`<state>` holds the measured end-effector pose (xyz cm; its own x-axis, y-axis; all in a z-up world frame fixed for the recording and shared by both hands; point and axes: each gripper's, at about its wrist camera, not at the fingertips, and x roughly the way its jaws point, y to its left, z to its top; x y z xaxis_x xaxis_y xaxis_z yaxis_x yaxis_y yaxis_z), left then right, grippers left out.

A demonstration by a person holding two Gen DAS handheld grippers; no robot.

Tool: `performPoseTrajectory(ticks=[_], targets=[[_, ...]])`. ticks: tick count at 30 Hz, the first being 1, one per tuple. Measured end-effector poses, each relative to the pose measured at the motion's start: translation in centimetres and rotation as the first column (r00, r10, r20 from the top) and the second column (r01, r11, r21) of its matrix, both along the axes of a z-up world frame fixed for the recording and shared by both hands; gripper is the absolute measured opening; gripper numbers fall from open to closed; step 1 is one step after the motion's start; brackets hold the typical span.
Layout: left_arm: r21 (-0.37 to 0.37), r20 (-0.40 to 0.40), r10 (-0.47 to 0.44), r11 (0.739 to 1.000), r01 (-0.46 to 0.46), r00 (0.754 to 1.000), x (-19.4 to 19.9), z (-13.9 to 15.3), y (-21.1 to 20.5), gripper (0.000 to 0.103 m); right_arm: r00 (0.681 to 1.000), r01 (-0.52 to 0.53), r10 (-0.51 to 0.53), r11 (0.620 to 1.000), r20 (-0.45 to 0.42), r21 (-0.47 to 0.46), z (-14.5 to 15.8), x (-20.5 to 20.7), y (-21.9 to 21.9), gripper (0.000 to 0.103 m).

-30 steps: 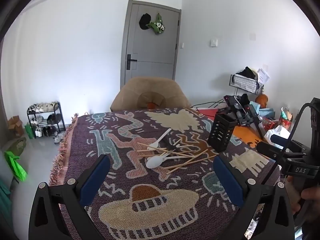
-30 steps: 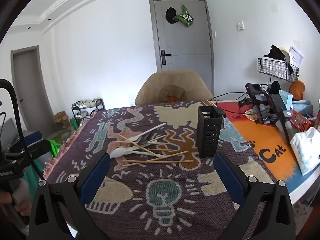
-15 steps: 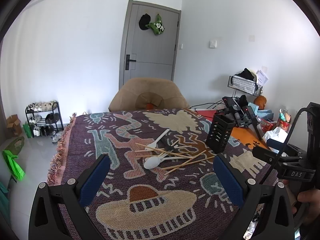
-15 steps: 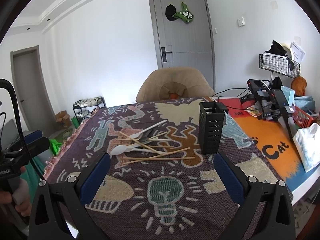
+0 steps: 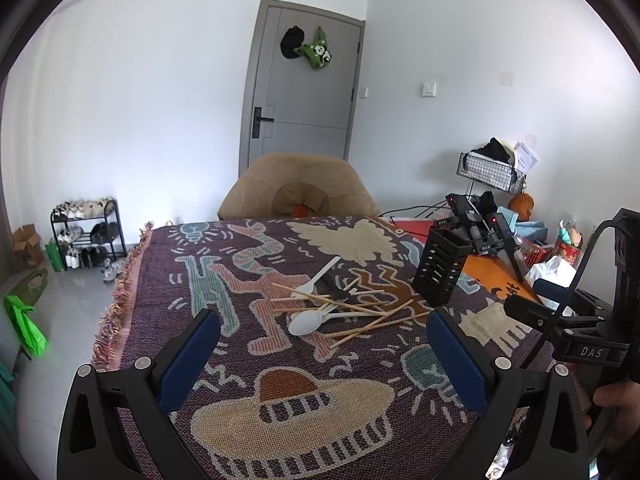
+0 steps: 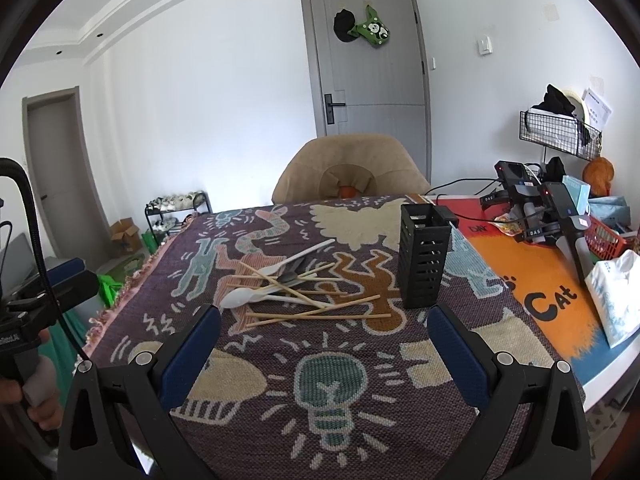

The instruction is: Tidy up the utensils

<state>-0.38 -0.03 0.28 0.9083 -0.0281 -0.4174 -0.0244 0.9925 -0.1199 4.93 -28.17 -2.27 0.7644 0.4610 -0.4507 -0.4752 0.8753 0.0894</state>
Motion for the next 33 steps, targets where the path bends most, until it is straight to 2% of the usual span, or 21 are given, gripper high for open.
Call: performPoseTrajectory(ticks=[33], targets=[[-0.009,0.005,0.006,1.0,-0.006,1.0,-0.16,-0.24,0.24,0.102,1.0,-0.004,0.004,1.0,0.0,0.006,-0.07,-0.15,0.06,0.103]])
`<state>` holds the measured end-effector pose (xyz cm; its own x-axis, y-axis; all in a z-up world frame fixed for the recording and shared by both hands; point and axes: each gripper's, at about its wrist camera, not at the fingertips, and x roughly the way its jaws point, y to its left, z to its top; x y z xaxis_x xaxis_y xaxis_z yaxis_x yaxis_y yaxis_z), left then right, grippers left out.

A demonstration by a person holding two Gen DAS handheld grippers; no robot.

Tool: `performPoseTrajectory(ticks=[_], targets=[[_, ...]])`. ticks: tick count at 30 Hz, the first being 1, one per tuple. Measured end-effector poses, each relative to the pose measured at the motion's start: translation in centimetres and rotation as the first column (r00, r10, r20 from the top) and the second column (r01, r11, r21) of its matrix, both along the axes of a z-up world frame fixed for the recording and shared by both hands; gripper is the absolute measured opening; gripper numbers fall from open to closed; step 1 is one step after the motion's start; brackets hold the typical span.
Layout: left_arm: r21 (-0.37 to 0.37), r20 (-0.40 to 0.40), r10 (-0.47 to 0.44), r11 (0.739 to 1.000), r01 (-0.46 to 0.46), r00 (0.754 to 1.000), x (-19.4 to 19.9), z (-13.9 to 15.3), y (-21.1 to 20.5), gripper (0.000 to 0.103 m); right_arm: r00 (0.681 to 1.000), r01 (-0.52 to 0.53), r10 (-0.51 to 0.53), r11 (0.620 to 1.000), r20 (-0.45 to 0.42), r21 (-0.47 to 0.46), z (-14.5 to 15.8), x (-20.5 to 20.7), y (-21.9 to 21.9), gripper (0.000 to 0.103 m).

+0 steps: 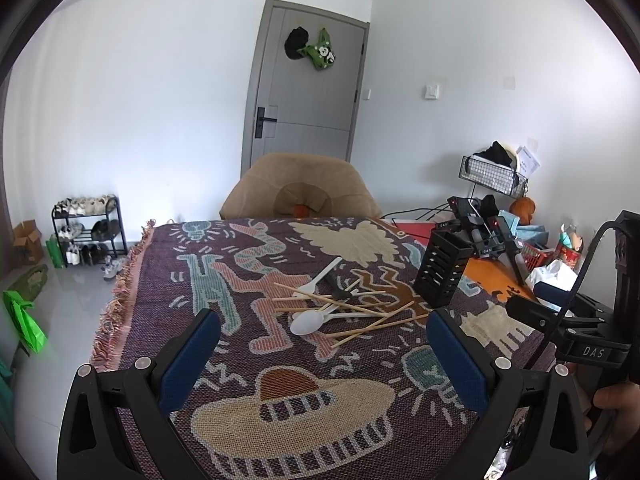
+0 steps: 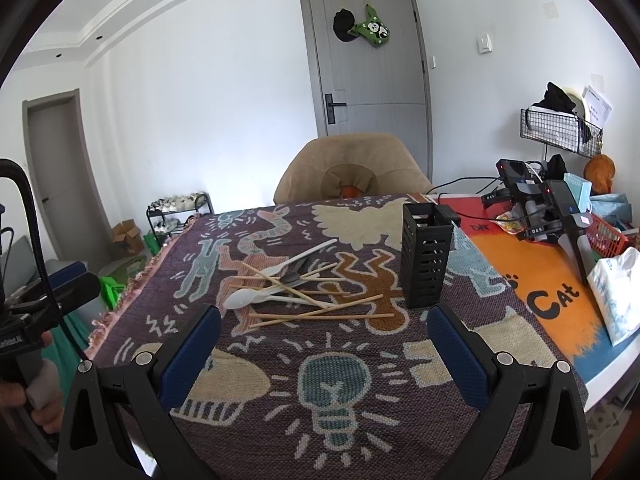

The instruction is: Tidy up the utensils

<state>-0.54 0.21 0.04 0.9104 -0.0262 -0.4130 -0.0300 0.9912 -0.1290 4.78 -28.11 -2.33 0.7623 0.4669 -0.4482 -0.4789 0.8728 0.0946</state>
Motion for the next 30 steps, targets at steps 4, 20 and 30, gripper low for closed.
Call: performPoseTrajectory(ticks=[4,20,30], targets=[[-0.001,0.0,-0.001,1.0,0.001,1.0,0.0,0.0,0.1,0.103,1.0,0.002,-0.002,1.0,0.001,-0.002,0.0,0.0,0.1,0.103],[-0.038,-0.048,-0.008,0.999,0.006,0.999,1.8,-1.6,1.0,0.102,0.996,-0.046,0.045,0.999,-0.079,-0.008,-2.4,2.6,0.1,0.103],[-0.098,-0.167,-0.042,0.995,0.026,0.985,6.1,-4.8,1.8,0.075,0.985,-0.082,0.077,0.996,-0.151,-0.03,-4.9,5.4,0.5,0.102]])
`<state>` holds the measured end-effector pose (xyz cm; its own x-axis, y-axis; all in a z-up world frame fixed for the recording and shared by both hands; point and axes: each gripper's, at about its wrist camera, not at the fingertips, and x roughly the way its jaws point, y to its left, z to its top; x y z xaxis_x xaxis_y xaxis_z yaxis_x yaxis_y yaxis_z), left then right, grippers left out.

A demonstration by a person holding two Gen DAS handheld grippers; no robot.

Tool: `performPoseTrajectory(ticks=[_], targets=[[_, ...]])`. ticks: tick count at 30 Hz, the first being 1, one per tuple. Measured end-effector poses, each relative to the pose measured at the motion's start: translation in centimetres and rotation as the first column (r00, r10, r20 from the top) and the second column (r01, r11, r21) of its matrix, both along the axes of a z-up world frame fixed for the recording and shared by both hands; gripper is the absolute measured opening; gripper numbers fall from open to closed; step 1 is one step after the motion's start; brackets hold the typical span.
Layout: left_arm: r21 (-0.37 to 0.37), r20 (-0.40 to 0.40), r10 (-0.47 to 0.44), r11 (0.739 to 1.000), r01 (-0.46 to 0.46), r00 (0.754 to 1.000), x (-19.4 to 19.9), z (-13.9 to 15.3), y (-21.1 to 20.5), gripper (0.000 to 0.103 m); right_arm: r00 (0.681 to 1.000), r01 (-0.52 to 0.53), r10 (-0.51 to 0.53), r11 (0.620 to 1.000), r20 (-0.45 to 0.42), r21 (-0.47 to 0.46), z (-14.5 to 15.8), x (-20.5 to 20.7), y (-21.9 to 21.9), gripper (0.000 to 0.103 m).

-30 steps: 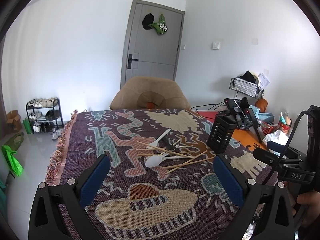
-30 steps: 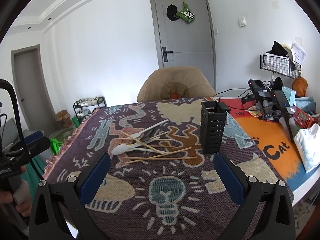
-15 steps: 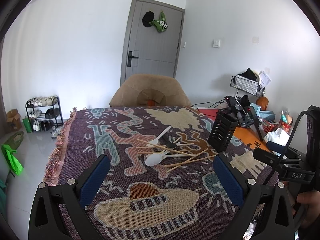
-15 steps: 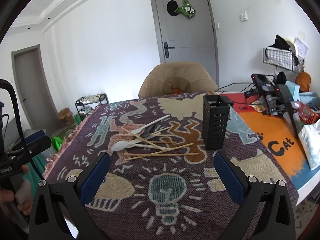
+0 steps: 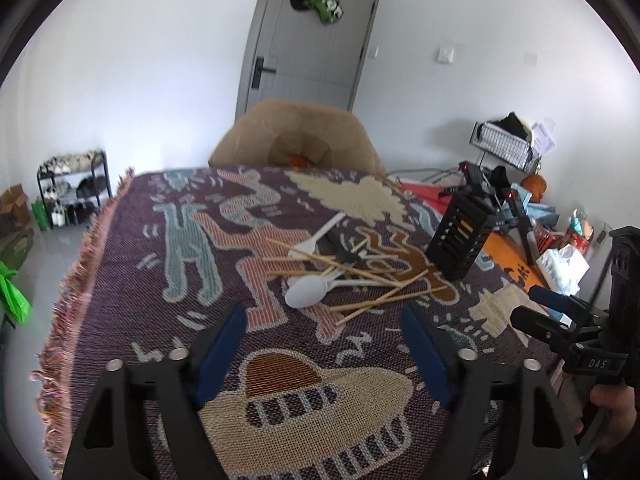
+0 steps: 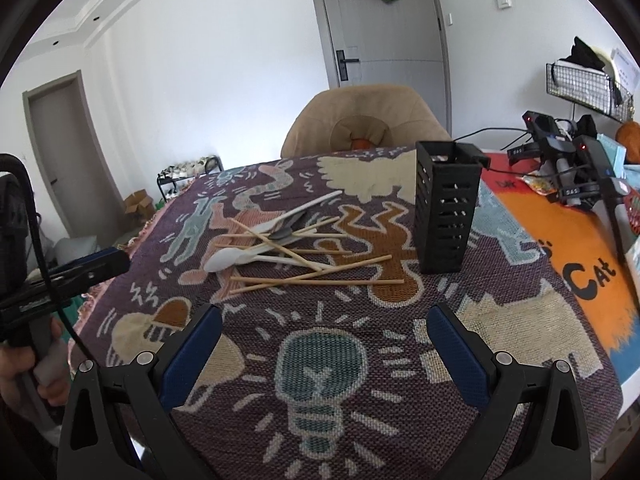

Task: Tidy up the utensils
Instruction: 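Lower the left gripper onto the large white spoon and close on it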

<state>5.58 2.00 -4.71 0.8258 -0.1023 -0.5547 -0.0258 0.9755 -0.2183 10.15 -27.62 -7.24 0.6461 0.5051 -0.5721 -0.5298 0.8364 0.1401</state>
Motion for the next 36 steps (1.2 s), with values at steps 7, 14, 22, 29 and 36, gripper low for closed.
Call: performPoseTrajectory(ticks=[7,14,22,29,36], targets=[[-0.09,-0.082,-0.009,0.996,0.002,0.997,3.0,-2.1,0.8,0.068,0.999,0.013,-0.012,1.0,-0.04,0.017,-1.0,2.1,-0.6,0.102],[-0.216,-0.171,-0.006,0.976,-0.032,0.985,6.3,-4.4,1.8,0.066,0.997,0.023,-0.02,0.999,-0.078,0.042,-1.9,3.9,-1.2,0.102],[-0.392,-0.258,0.015,0.912,-0.119,0.966,8.8,-6.6,3.7,0.062,0.994,0.033,-0.024,0.997,-0.11,0.075,-2.7,5.2,-1.8,0.102],[-0.44,-0.304,0.018,0.884,-0.157,0.952,10.6,-7.9,3.6,0.062,0.99,0.054,-0.04,0.994,-0.137,0.097,-3.5,5.9,-2.9,0.102],[-0.469,-0.292,0.066,0.86,-0.203,0.954,11.6,-8.2,4.2,0.062,0.987,0.067,-0.049,0.991,-0.156,0.112,-3.8,6.3,-3.3,0.102]])
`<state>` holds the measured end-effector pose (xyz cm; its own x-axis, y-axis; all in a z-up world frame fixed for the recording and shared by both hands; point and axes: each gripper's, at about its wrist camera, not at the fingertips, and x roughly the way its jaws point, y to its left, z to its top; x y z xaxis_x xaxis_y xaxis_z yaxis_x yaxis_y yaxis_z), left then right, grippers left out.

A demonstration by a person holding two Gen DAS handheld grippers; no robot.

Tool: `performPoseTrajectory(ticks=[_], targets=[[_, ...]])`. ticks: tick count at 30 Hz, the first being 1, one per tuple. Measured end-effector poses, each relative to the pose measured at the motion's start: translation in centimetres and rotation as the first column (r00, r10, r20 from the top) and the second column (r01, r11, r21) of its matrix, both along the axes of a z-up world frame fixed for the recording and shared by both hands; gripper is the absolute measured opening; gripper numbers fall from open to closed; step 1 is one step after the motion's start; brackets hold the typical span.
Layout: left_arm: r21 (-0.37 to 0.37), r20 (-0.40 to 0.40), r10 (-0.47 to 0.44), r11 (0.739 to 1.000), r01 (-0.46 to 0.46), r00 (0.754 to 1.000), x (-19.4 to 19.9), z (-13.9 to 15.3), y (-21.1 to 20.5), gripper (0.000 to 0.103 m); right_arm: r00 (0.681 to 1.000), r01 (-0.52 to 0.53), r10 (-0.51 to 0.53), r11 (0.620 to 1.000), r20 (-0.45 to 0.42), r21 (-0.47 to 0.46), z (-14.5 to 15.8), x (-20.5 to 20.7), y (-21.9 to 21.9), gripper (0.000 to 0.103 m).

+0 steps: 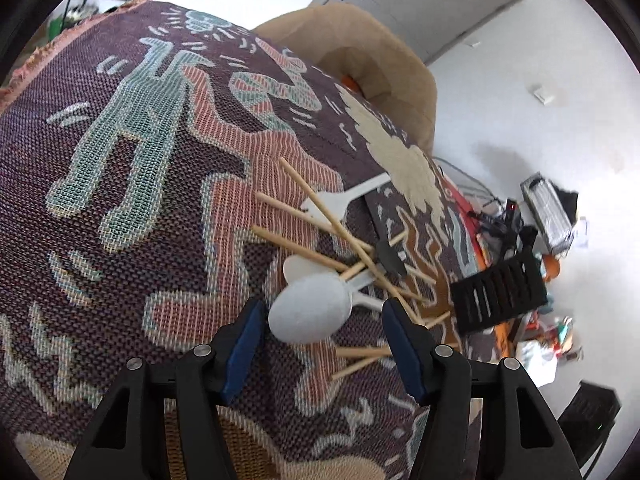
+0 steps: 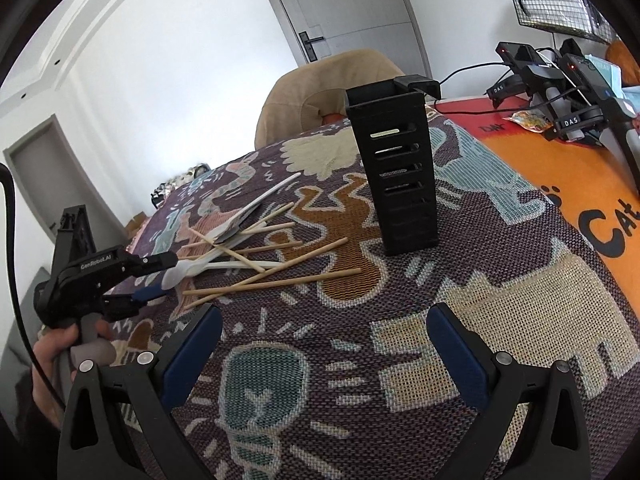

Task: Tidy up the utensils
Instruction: 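Lower the left gripper onto the large white spoon and close on it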

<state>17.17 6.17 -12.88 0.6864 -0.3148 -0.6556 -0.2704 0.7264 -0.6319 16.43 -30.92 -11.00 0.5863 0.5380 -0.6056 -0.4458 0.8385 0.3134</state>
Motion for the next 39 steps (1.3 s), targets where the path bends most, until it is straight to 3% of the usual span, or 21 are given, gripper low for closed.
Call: performPoseTrajectory(ticks=[6,11,15,28,31,39], targets=[[-0.051,0.047,0.015,0.999,-0.013,0.999,-0.5,0.5,0.8,0.044,1.0,-0.019,0.02,1.0,0.011,-0.004,0.3,-0.2,0.8,0.102],[-0.07,0.05,-0.016,0.997,0.02,0.999,-0.7,0.3,0.1,0.044,0.999,-0.032,0.033,0.999,0.018,-0.018,0.4,-0.3,1.4,0.102],[-0.095,0.008,-0.029,0.995,0.029,1.0,-0.7,-1.2,-0.3,0.044,0.999,-0.032,0.032,0.999,0.021,-0.029,0.5,-0.6,1.3,0.102],[-0.129,0.048,0.016,0.992,-0.01,0.999,-0.7,-1.3,-0.1,0.041,0.999,-0.024,0.025,0.999,0.026,-0.044,0.6,-0.9,1.5,0.102],[-0.124,0.056,0.026,0.992,-0.019,0.998,-0.6,-1.3,0.0,0.028,0.999,-0.037,0.039,0.998,0.028,-0.049,0.6,-0.9,2.1,0.101],[-0.113,0.132,0.084,0.991,-0.069,0.988,-1.3,-0.6,1.5,0.02,0.996,-0.077,0.079,0.994,0.033,-0.08,0.6,-1.0,3.7,0.1]])
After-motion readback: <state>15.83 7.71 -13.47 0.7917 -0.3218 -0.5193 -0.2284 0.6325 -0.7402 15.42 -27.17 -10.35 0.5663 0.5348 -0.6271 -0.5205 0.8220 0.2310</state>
